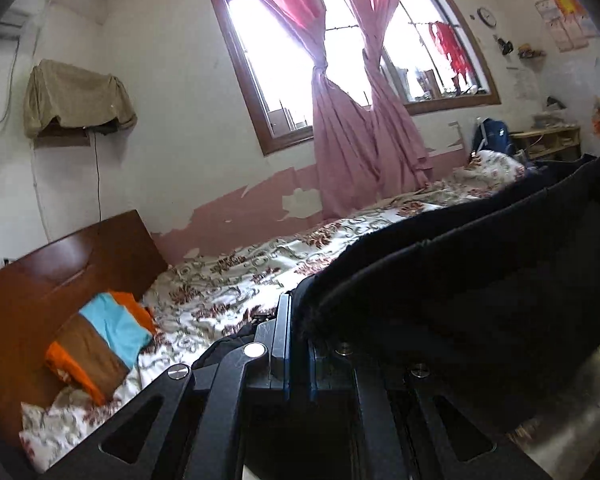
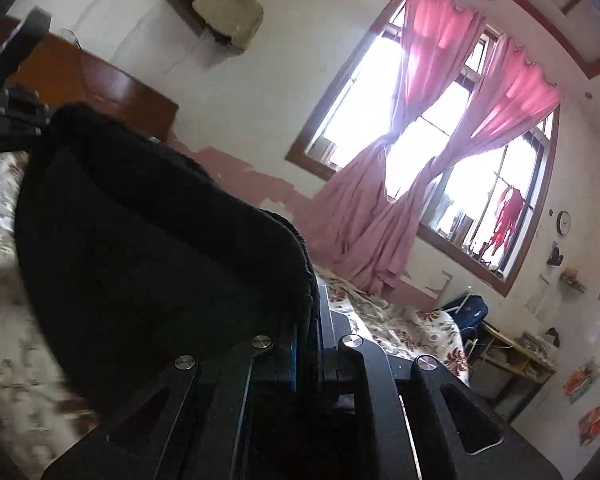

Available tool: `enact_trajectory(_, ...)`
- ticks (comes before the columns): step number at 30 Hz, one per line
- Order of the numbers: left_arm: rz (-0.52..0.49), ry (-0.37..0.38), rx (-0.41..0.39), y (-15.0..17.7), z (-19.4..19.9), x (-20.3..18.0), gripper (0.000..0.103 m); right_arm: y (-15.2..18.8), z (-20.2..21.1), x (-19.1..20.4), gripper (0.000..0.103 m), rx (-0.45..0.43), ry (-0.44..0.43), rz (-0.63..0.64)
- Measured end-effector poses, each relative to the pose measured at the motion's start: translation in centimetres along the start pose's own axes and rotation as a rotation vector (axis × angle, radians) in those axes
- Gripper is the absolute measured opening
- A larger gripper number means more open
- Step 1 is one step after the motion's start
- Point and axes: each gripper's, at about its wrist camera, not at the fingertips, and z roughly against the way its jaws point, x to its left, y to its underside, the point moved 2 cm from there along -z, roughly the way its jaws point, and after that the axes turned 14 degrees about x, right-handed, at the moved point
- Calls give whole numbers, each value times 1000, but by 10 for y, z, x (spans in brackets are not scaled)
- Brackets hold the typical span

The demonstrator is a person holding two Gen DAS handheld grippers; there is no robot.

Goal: Fold large clothes

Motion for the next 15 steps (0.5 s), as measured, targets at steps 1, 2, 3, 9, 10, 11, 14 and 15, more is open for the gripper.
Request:
enact_trajectory(1, 6, -1, 10, -7, -13, -4, 6, -7, -15, -1, 6, 15, -3, -10)
enact_trajectory(2, 13, -2, 21, -15, -27, -7, 6, -12, -34, -3, 6, 34, -1, -18)
enact_trajectory(3, 19, -7, 28, -22, -41, -10, 6, -17, -46, -3, 6, 43, 1, -21)
enact_trajectory(9, 34, -32, 73, -43, -110, -28, 6, -39, -124, 6, 6, 112, 24, -18)
enact_trajectory(10, 36, -36, 79, -45, -117, -31, 6, -43, -136, 7, 6, 121, 26, -21)
enact_trajectory(11, 39, -42, 92, -47, -132, -35, 6, -44, -147, 10, 6, 132, 28, -23)
enact_trajectory(14, 50, -49, 136, -50, -169, -42, 6, -47, -190, 20, 5, 174, 33, -18)
enact_trajectory(15, 48, -51, 153, -50, -182, -46, 6, -46, -200, 23, 6, 188, 33, -18)
